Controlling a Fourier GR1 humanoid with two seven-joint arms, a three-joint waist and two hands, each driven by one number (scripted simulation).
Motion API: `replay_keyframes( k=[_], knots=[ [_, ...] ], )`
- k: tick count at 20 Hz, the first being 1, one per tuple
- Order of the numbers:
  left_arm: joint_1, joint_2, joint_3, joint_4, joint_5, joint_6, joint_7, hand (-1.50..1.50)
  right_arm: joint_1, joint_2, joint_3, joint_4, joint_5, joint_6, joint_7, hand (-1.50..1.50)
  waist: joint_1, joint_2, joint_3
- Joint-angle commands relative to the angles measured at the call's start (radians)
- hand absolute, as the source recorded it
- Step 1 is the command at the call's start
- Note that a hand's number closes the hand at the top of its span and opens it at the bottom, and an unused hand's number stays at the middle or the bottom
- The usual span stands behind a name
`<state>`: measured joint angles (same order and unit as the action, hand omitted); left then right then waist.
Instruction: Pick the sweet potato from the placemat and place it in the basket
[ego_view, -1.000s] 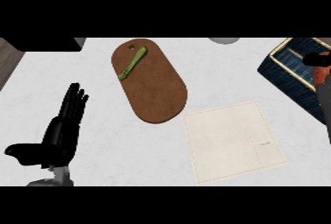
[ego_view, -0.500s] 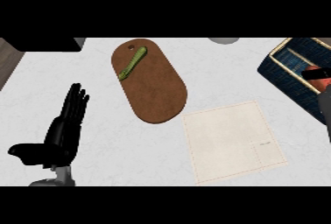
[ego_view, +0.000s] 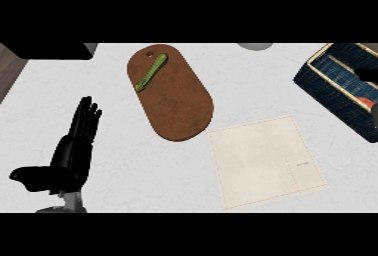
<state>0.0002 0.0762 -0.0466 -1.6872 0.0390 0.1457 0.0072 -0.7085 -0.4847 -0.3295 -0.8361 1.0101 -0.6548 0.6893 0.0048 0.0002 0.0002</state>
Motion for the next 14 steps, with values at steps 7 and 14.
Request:
replay_keyframes(
  k=[7,14],
  knots=[
    [0.015,-0.023,-0.012,-0.028,-0.034,0.032,0.024,0.00,0.145,-0.039,0.019,-0.371,0.136,0.097,0.245,-1.50,-0.019,-0.007,-0.001],
    [-0.038,-0.008,0.003,-0.009,-0.030,0.025,0.062,0.00,0.334,-0.021,-0.084,-0.715,0.068,0.098,0.288,-1.50,-0.038,-0.010,-0.001]
  ],
)
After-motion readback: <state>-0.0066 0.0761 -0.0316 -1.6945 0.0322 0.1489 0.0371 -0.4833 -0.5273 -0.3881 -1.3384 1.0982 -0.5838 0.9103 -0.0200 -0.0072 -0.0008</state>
